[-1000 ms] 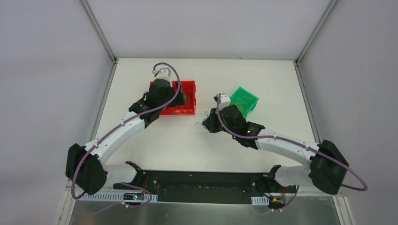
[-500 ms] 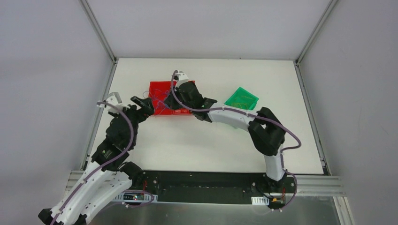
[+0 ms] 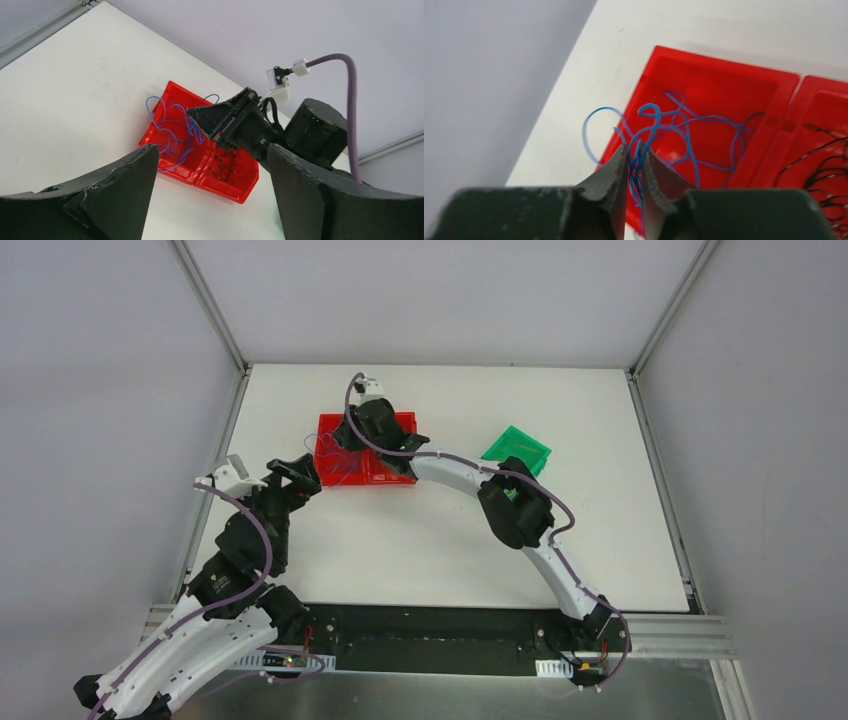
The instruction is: Untangle the cables
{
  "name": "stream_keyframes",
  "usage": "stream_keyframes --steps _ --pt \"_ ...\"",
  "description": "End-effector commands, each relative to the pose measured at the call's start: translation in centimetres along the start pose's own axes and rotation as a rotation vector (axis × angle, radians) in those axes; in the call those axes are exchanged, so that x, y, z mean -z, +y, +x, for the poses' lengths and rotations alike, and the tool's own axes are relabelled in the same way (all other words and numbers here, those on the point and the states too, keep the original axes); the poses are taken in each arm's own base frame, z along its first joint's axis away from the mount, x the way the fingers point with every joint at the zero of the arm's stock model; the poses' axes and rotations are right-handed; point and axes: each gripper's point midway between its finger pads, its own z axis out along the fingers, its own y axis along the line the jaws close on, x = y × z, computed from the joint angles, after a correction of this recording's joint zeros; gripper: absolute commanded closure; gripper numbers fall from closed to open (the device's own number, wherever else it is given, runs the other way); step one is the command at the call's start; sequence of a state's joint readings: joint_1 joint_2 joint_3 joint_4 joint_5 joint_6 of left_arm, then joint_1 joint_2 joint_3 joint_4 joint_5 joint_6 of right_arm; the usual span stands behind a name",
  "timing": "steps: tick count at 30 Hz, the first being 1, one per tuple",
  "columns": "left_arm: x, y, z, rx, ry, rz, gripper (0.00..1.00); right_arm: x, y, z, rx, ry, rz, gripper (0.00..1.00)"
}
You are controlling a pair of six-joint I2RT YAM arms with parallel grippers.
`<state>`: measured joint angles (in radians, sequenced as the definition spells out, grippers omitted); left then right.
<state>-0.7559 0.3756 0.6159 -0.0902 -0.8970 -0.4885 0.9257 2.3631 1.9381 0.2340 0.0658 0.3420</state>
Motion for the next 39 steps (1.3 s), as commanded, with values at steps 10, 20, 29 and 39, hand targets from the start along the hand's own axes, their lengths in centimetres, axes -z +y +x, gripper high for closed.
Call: stream_keyframes --steps 10,20,29,39 --pt "0.0 -0.4 -0.4 -0.012 -0.016 0.019 0.16 0.8 1.8 -3.8 -0.018 -0.053 0.004 0.51" --pt "-0.4 -1.1 0.5 -0.036 0.015 0.034 0.15 13.1 2.2 -7.2 0.054 -0.088 0.036 0.24" --pt "-0.6 -2.2 1.7 -0.068 0.060 0.077 0.01 27.4 -4.0 -4.5 0.101 -0.077 0.149 0.08" --pt "-1.1 -2.3 2.7 -0.075 0.080 0.049 0.01 41.6 -9.4 -7.6 0.051 -0.365 0.297 0.03"
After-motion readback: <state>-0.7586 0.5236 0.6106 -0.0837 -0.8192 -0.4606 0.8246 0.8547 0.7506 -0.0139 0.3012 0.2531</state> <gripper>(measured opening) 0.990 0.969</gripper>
